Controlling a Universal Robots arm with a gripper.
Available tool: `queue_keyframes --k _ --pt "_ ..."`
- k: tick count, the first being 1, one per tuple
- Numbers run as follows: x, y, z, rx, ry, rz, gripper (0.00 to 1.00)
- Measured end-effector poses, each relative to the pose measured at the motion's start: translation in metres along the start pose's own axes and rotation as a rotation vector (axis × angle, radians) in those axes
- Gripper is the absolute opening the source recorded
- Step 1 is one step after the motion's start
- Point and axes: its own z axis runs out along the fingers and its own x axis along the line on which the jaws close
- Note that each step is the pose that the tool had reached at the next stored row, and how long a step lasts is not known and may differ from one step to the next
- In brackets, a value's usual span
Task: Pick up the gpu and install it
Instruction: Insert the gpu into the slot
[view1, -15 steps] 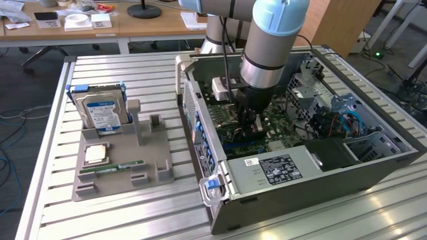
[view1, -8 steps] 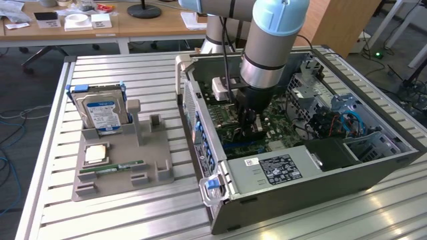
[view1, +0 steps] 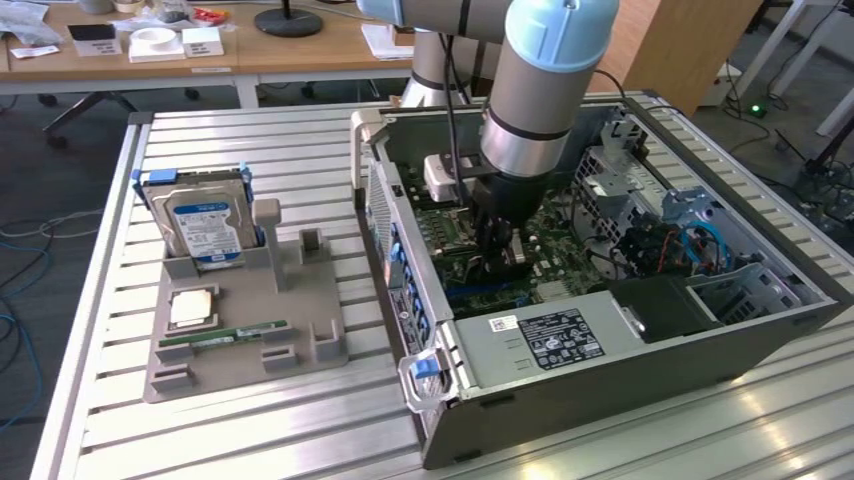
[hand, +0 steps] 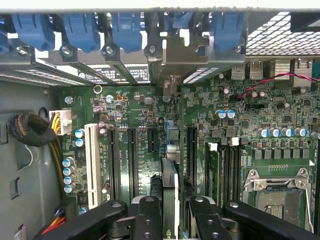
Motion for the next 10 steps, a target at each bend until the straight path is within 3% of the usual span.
queue_keyframes --k 10 --pt "0.0011 0.0008 -0.0001 0.0000 -0.0006 0.000 0.26"
